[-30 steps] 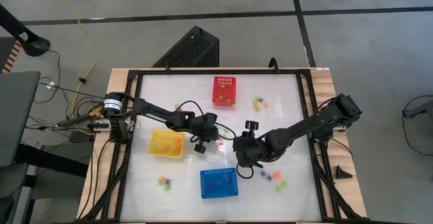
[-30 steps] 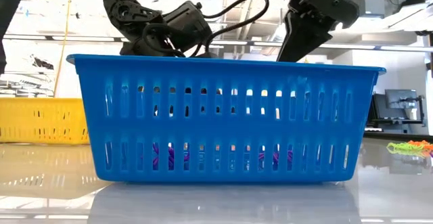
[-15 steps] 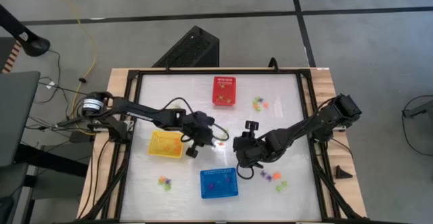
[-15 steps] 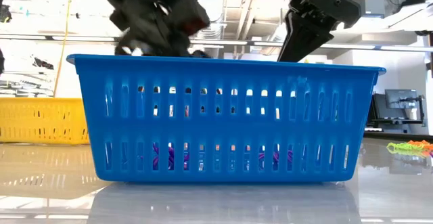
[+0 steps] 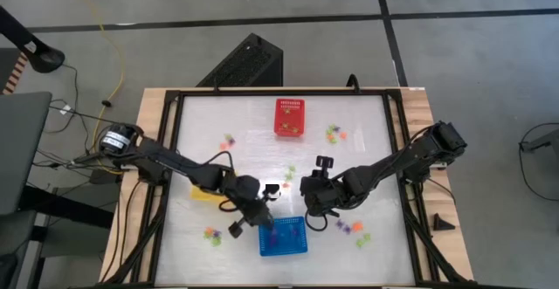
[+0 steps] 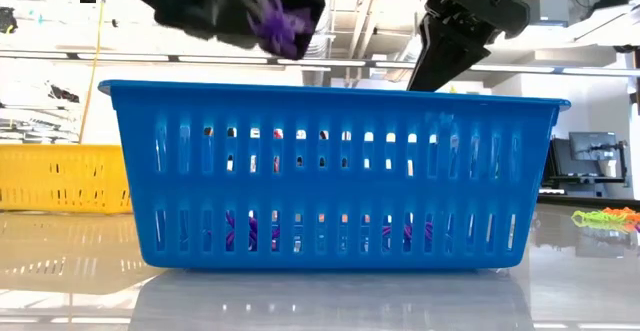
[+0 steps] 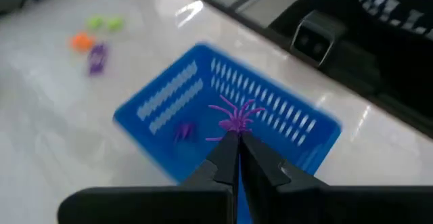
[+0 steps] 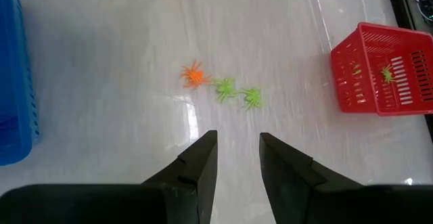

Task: Sort Halloween decoration
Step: Put the purple spider toy into the blue basket

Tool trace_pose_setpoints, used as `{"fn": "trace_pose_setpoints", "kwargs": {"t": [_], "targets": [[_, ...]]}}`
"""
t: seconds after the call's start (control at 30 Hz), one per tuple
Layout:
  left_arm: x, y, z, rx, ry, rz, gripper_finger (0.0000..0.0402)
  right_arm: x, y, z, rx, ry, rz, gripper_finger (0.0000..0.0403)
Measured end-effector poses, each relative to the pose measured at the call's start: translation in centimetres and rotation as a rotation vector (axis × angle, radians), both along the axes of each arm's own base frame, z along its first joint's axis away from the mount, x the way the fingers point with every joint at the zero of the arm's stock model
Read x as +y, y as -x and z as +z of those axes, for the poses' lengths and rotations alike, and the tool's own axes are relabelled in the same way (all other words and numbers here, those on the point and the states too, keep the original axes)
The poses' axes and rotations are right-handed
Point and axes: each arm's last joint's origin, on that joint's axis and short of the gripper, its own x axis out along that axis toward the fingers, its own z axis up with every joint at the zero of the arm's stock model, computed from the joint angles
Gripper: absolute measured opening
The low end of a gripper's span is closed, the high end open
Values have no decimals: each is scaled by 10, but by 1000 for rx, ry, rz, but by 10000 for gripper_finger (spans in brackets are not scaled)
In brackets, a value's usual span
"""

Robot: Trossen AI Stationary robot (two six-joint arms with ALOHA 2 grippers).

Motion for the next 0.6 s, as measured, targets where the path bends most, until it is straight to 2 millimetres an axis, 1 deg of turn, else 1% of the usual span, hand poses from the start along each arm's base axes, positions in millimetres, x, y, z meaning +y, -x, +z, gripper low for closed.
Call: {"fn": "trace_pose_setpoints", "kwargs": {"t": [0.13, 0.37, 0.47, 0.6], "targets": [[-10, 2, 2, -13, 6, 15, 0, 0, 0, 0, -4, -2, 0, 141], [-14, 2, 2, 8, 31, 71, 6, 0, 0, 0, -3, -5, 0, 141], [-13, 2, 2, 22, 42, 100, 25, 1, 0, 0, 2, -18, 7, 141], [-13, 2, 1, 38, 57, 124, 67, 1, 0, 0, 3, -19, 7, 141]]}}
